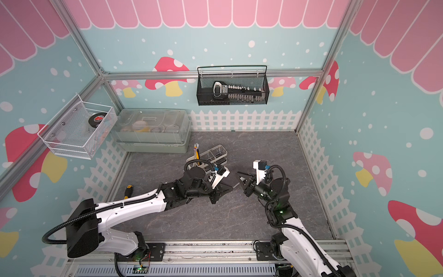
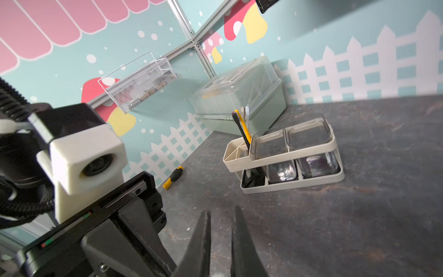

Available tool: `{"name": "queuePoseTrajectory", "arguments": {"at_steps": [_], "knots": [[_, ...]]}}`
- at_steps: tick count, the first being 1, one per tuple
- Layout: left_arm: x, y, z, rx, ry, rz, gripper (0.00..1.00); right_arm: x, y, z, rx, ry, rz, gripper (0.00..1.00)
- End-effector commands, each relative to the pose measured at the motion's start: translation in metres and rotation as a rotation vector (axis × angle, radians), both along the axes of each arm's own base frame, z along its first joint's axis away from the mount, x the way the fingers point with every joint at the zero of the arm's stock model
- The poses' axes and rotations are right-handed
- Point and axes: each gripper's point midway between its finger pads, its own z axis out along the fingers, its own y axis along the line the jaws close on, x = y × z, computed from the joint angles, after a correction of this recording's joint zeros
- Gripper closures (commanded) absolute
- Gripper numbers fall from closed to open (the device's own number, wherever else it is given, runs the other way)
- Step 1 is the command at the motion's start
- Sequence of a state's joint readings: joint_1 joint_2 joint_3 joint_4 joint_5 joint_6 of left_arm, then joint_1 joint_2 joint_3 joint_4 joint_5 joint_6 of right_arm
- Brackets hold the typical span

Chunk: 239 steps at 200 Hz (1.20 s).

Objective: Place the toothbrush into the toothbrush holder
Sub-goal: Adjust the toothbrush holder at the center of the board, then place the toothbrush in the toothbrush holder.

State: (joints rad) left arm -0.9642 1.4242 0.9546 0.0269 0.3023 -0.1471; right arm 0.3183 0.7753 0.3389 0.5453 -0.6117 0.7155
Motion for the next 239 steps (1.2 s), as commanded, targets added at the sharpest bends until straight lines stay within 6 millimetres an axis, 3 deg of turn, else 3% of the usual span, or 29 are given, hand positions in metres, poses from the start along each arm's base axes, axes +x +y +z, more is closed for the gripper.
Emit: {"name": "queuePoseTrajectory", "arguments": {"at_steps": [1, 92, 139, 175, 214, 239], "knots": [[-0.001, -0.003, 0.015, -0.040, -0.055, -0.011, 1.00, 0.008, -0.004, 0.010, 0.002, -0.029, -0.034, 1.00], [0.017, -0.001, 0.005, -0.007, -0.071, 0.077, 1.00, 0.010, -0.008, 0.010, -0.026, -0.020, -0.065, 1.00], [0.039, 0.029, 0.010, 0.031, -0.150, 0.261, 0.97, 0.020, -0.010, 0.014, -0.107, -0.022, -0.099, 1.00], [0.066, 0.084, 0.017, 0.081, -0.246, 0.554, 0.95, 0.038, -0.004, 0.027, -0.153, -0.036, -0.095, 1.00], [0.092, 0.175, 0.025, 0.148, -0.317, 0.962, 0.93, 0.066, 0.016, 0.038, -0.175, -0.023, -0.054, 1.00], [0.099, 0.238, 0.021, 0.116, -0.280, 1.195, 0.93, 0.083, 0.047, 0.050, -0.233, -0.047, -0.013, 1.00]]}}
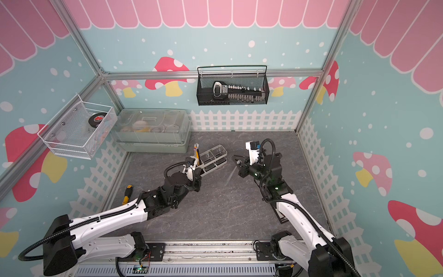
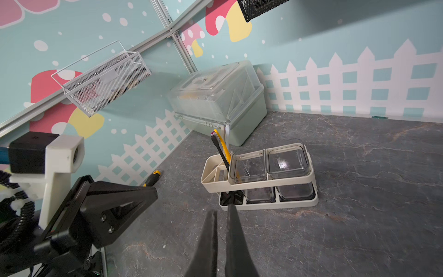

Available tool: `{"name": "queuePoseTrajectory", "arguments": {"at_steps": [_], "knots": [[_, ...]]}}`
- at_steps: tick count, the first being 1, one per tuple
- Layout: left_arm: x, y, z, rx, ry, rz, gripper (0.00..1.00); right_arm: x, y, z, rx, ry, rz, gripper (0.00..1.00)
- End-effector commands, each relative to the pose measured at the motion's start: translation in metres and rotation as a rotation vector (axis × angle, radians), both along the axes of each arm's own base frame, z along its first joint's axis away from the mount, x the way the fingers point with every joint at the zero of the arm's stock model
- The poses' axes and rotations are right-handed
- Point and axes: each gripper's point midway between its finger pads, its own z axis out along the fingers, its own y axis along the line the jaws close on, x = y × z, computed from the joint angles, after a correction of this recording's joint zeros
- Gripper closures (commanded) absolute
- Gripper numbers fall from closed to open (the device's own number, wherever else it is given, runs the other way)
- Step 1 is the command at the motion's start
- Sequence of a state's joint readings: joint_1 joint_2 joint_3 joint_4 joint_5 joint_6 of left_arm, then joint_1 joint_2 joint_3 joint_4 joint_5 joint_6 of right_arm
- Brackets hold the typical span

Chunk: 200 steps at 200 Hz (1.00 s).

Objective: Place the toothbrush into the toothbrush holder
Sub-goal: Place the toothbrush in the toothbrush holder.

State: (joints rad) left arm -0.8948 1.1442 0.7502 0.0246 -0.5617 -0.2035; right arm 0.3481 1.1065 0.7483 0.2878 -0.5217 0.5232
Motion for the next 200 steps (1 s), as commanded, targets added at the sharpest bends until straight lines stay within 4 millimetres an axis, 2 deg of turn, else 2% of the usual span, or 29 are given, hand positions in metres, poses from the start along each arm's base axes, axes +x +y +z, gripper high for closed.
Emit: {"name": "queuePoseTrajectory", "arguments": {"at_steps": [1, 16, 38, 68, 97, 150, 200], "knots": [[0.010, 0.076, 0.000, -0.032, -0.030, 0.313, 0.93, 0.010, 0.027, 0.020, -0.053, -0.060, 0.046, 1.00], [0.010, 0.101, -0.007, -0.043, -0.024, 0.377, 0.93, 0.017, 0.052, 0.029, -0.063, -0.082, 0.097, 1.00], [0.009, 0.122, -0.011, -0.014, -0.021, 0.441, 0.93, 0.034, 0.079, 0.042, -0.036, -0.094, 0.135, 1.00], [0.011, 0.131, -0.017, -0.014, -0.010, 0.487, 0.93, 0.052, 0.111, 0.054, -0.026, -0.113, 0.168, 1.00], [0.015, 0.134, -0.024, -0.012, 0.020, 0.497, 0.93, 0.060, 0.139, 0.060, -0.014, -0.121, 0.210, 1.00], [0.016, 0.146, -0.030, -0.005, 0.023, 0.537, 0.92, 0.081, 0.164, 0.065, -0.028, -0.139, 0.215, 1.00], [0.017, 0.148, -0.034, -0.001, 0.033, 0.542, 0.93, 0.117, 0.179, 0.039, -0.163, -0.123, 0.160, 1.00]]}}
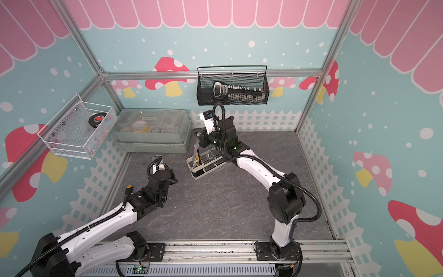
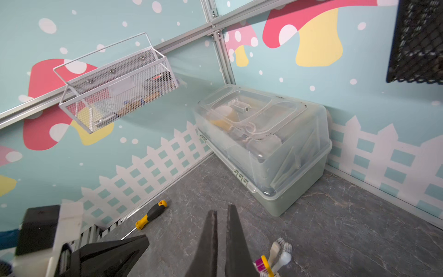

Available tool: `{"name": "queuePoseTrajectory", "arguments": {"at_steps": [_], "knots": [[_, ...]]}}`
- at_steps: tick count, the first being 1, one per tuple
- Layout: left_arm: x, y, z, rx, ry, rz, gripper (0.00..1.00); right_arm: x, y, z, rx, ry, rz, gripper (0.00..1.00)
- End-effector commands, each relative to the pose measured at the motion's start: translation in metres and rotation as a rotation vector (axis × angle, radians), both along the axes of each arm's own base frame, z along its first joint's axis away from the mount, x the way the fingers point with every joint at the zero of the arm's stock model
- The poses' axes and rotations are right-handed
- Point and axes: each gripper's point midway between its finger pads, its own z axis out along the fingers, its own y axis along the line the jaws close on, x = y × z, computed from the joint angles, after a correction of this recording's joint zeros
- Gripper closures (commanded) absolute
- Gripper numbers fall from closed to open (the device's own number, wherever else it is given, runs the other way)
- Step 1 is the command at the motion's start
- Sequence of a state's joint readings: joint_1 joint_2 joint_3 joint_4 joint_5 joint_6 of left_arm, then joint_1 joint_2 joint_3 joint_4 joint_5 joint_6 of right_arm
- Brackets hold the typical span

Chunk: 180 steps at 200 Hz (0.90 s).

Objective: Place the toothbrush into the toothbrush holder
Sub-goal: Place the toothbrush in the toothbrush holder.

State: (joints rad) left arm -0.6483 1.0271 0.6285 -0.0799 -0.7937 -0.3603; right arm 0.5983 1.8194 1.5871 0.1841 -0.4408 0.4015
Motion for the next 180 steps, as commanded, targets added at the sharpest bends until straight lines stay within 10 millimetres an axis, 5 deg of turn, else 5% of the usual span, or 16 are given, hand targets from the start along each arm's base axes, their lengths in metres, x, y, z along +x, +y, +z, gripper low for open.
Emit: {"name": "queuePoseTrajectory", "arguments": {"at_steps": [1, 69, 180], "knots": [[0.000, 0.007, -0.008, 0.001, 0.015, 0.034, 0.93, 0.013, 0.008, -0.017, -0.095, -0.008, -0.032, 1.00], [0.001, 0.004, -0.011, -0.004, 0.027, 0.021, 0.93, 0.042, 0.022, -0.064, -0.176, 0.023, -0.063, 1.00], [0.005, 0.001, -0.019, -0.006, 0.052, 0.008, 0.93, 0.030, 0.017, -0.082, -0.191, 0.024, -0.051, 1.00]]}}
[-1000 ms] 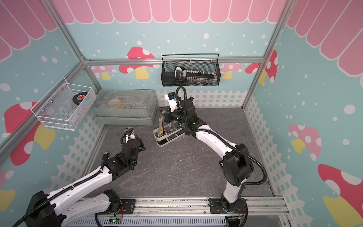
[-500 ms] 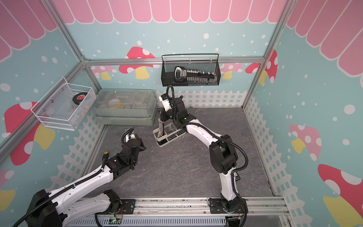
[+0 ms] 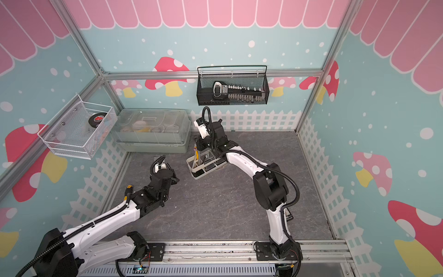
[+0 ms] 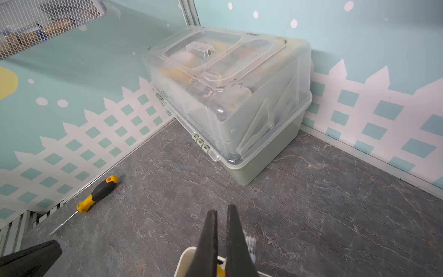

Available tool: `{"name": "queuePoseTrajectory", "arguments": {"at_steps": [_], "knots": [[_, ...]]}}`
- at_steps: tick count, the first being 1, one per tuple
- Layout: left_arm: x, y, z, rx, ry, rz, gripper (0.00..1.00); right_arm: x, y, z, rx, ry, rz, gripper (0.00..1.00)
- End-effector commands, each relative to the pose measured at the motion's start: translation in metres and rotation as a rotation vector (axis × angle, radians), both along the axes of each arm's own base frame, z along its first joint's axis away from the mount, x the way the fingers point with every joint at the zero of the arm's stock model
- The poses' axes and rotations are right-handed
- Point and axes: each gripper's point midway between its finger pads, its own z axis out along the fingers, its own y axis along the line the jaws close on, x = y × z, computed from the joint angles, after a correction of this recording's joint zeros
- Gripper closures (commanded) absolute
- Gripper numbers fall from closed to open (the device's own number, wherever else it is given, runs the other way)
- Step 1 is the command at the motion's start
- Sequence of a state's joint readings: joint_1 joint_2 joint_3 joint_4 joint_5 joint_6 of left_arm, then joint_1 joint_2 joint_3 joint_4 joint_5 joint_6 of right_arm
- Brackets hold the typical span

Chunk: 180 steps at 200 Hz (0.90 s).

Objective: Place the toothbrush into the toothbrush holder
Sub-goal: Place the toothbrush in the toothbrush holder.

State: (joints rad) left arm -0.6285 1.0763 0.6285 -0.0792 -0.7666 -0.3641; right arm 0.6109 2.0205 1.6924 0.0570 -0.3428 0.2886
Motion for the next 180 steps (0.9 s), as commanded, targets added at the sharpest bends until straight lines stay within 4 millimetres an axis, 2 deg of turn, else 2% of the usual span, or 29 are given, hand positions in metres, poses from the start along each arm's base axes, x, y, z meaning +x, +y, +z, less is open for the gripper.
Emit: {"name": "queuePoseTrajectory", "arguments": {"at_steps": [1, 74, 124, 151, 180], "knots": [[0.000, 0.002, -0.004, -0.020, 0.007, 0.010, 0.93, -0.010, 0.000, 0.011, 0.011, -0.051, 0.012, 1.00], [0.001, -0.001, -0.006, -0.031, 0.014, -0.002, 0.92, -0.024, -0.006, -0.007, 0.021, -0.071, 0.015, 1.00], [0.002, -0.003, -0.006, -0.036, 0.014, -0.011, 0.93, -0.027, -0.008, -0.005, 0.027, -0.087, 0.012, 1.00], [0.002, -0.003, -0.006, -0.036, 0.016, -0.014, 0.93, -0.028, -0.008, -0.004, 0.034, -0.096, 0.011, 0.94], [0.002, -0.006, -0.006, -0.041, 0.018, -0.023, 0.93, -0.027, -0.008, -0.004, 0.036, -0.097, 0.007, 0.94]]}}
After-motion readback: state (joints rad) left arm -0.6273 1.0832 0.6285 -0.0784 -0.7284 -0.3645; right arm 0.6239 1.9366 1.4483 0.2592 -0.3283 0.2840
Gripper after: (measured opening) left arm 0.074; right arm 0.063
